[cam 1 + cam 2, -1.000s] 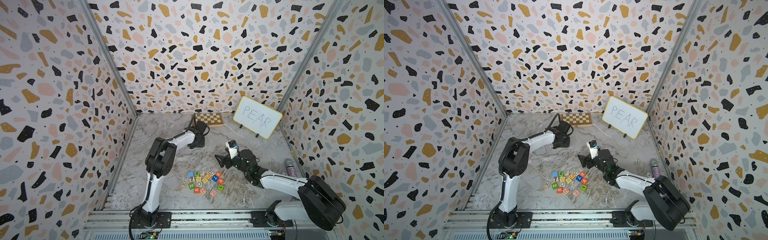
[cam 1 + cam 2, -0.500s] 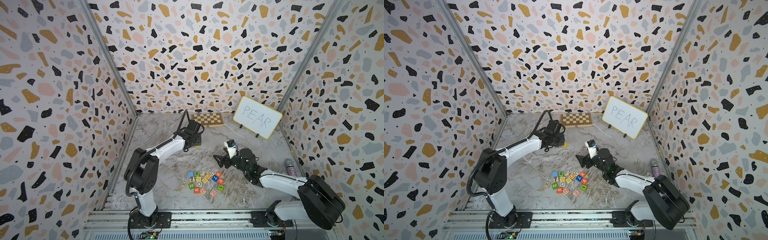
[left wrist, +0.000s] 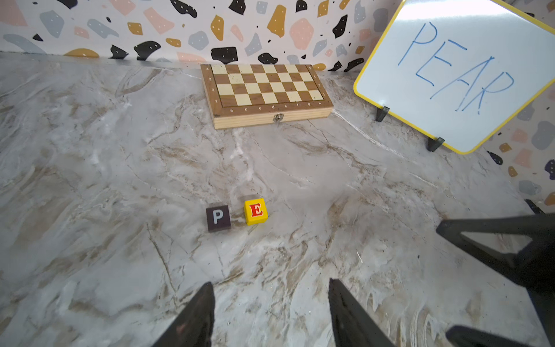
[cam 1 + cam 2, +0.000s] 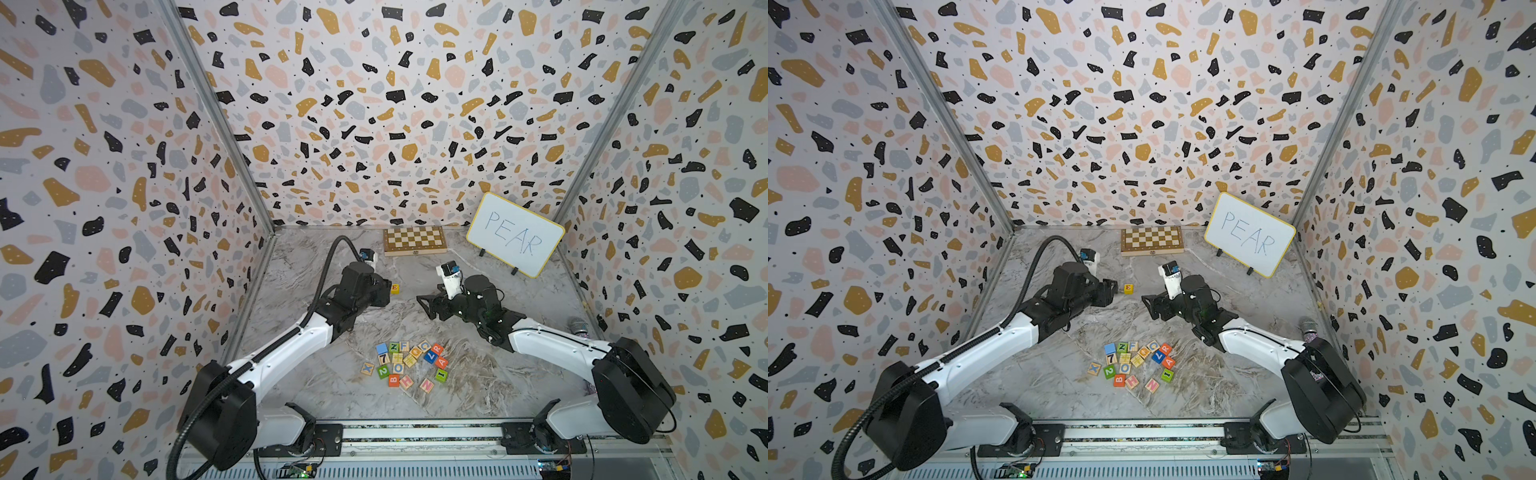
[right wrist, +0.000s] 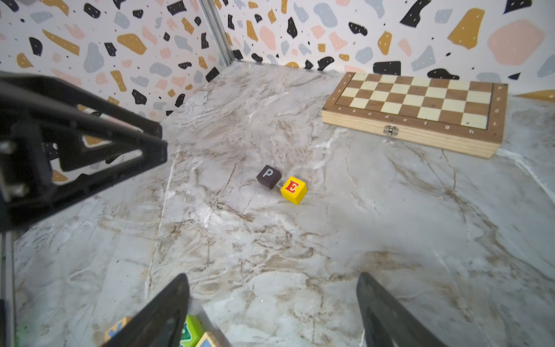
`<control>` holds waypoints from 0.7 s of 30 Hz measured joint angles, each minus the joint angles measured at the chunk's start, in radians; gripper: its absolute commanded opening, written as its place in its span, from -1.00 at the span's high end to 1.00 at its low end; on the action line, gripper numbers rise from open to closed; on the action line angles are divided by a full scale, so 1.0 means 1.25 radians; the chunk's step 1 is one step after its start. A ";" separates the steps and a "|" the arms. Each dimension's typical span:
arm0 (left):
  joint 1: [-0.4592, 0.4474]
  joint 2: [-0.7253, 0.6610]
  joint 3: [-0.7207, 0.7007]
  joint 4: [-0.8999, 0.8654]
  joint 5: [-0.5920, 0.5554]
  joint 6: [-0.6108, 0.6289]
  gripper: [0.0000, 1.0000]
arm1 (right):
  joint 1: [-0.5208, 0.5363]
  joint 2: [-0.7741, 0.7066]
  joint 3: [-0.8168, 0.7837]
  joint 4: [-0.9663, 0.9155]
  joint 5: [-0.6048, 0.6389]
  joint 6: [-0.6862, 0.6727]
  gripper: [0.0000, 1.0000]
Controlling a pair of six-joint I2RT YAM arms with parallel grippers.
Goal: Spell the uppercase word “pear” with letter blocks
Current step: Pick up the letter block from the center of the board.
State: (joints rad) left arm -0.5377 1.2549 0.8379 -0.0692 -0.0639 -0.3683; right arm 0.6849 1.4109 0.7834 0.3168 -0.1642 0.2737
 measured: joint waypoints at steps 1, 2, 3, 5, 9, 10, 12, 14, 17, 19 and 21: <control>0.000 -0.022 -0.023 0.004 0.009 0.003 -0.22 | 0.006 -0.006 0.006 -0.023 0.003 0.004 -0.73; 0.000 -0.048 -0.047 0.008 0.022 0.009 -0.15 | 0.013 -0.016 0.007 -0.047 0.009 0.005 -0.73; 0.000 -0.067 -0.063 0.009 0.031 0.013 -0.13 | 0.018 -0.025 0.007 -0.067 0.013 0.007 -0.73; -0.004 -0.118 -0.096 0.008 0.053 0.025 -0.14 | 0.031 -0.052 0.006 -0.117 0.021 0.009 -0.72; -0.014 -0.205 -0.136 -0.006 0.096 0.049 -0.14 | 0.044 -0.114 -0.005 -0.190 0.021 0.012 -0.71; -0.018 -0.223 -0.143 -0.016 0.109 0.056 -0.14 | 0.046 -0.131 -0.011 -0.209 0.021 0.013 -0.70; -0.026 -0.248 -0.155 -0.032 0.130 0.070 -0.14 | 0.047 -0.158 -0.022 -0.244 0.020 0.018 -0.69; -0.038 -0.270 -0.176 -0.047 0.150 0.081 -0.15 | 0.047 -0.178 -0.036 -0.273 0.017 0.027 -0.66; -0.058 -0.296 -0.211 -0.078 0.174 0.096 -0.15 | 0.047 -0.200 -0.063 -0.314 0.009 0.038 -0.62; -0.078 -0.307 -0.233 -0.096 0.186 0.102 -0.16 | 0.047 -0.204 -0.078 -0.342 0.002 0.040 -0.60; -0.096 -0.314 -0.251 -0.108 0.201 0.111 -0.29 | 0.047 -0.199 -0.085 -0.374 -0.004 0.038 -0.55</control>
State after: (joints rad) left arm -0.6575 0.8627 0.5236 -0.2039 0.1871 -0.2291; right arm 0.7437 1.1618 0.6769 -0.1501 -0.1688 0.3210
